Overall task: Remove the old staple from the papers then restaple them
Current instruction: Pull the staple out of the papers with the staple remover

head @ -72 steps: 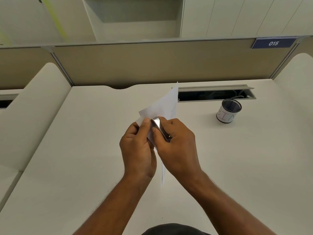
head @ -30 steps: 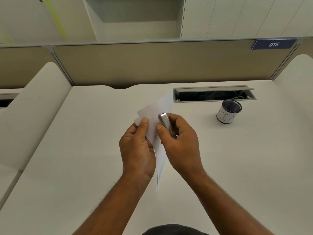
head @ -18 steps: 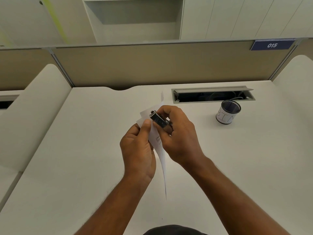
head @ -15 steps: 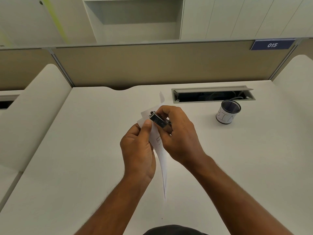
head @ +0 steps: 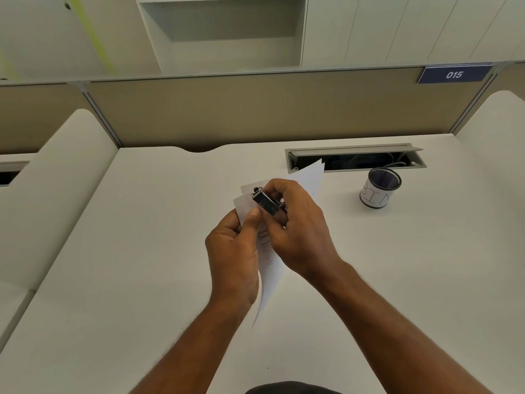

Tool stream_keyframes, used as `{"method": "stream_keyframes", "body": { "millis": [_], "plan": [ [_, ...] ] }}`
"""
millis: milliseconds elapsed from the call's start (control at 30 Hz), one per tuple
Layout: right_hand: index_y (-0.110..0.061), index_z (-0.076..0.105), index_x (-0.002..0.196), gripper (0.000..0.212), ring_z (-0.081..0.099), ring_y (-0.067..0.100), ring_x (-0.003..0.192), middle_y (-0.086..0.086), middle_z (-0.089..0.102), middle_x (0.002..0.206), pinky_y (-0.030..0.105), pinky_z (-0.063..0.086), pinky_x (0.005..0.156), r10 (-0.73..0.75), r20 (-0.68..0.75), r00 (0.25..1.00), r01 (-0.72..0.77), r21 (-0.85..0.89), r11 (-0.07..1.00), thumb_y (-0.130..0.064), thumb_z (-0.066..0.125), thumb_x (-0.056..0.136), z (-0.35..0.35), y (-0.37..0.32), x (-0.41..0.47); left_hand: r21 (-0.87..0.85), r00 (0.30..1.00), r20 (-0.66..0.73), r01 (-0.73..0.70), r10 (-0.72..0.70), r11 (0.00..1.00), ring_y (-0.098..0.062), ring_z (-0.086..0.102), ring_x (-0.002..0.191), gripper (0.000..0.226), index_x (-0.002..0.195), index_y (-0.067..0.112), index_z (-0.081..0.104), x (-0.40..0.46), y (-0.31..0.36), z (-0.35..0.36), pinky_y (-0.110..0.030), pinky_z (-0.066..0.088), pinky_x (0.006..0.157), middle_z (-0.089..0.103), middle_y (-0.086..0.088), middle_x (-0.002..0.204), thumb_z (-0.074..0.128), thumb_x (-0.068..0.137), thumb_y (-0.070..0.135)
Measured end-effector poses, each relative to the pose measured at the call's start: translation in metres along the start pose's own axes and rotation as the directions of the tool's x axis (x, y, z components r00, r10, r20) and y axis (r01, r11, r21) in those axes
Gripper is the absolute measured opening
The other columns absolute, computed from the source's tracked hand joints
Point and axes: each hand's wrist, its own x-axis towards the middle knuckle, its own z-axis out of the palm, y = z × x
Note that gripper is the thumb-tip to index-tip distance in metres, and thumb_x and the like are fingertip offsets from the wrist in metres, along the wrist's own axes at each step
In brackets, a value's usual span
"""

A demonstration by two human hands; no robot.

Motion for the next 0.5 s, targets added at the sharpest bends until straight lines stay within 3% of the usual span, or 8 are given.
{"method": "stream_keyframes", "body": {
  "millis": [100, 367, 500],
  "plan": [
    [-0.016, 0.056, 0.115, 0.029, 0.054, 0.009, 0.090, -0.009, 0.057, 0.104, 0.007, 0.042, 0.078, -0.004, 0.017, 1.000, 0.004, -0.022, 1.000, -0.019, 0.069, 0.089, -0.004, 0.005, 0.001, 0.065, 1.000, 0.015, -0.024, 0.024, 0.998, 0.001, 0.071, 0.079, 0.037, 0.080, 0.059, 0.073, 0.002, -0.001, 0.003, -0.007, 0.051, 0.060, 0.076, 0.023, 0.077, 0.061, 0.098, 0.029],
    [-0.029, 0.048, 0.110, 0.029, 0.057, 0.002, 0.077, -0.018, 0.056, 0.093, 0.003, 0.044, 0.063, 0.045, 0.015, 0.999, -0.045, 0.001, 0.999, -0.018, 0.063, 0.087, -0.018, 0.023, 0.003, 0.157, 0.999, 0.027, 0.018, -0.023, 0.987, 0.002, 0.069, 0.071, 0.031, 0.077, 0.048, 0.074, 0.019, -0.012, 0.006, -0.013, 0.055, 0.058, 0.074, 0.019, 0.075, 0.063, 0.098, 0.029],
    [-0.036, 0.046, 0.104, 0.032, 0.056, -0.004, 0.070, -0.025, 0.055, 0.083, 0.002, 0.042, 0.059, 0.065, -0.051, 0.997, -0.062, 0.051, 0.997, -0.014, 0.063, 0.087, -0.025, 0.033, 0.006, 0.113, 0.990, 0.041, 0.131, -0.136, 0.985, -0.021, 0.075, 0.083, 0.025, 0.081, 0.040, 0.077, 0.030, -0.013, 0.008, -0.040, 0.065, 0.073, 0.078, 0.008, 0.082, 0.063, 0.098, 0.028]
  ]
}}
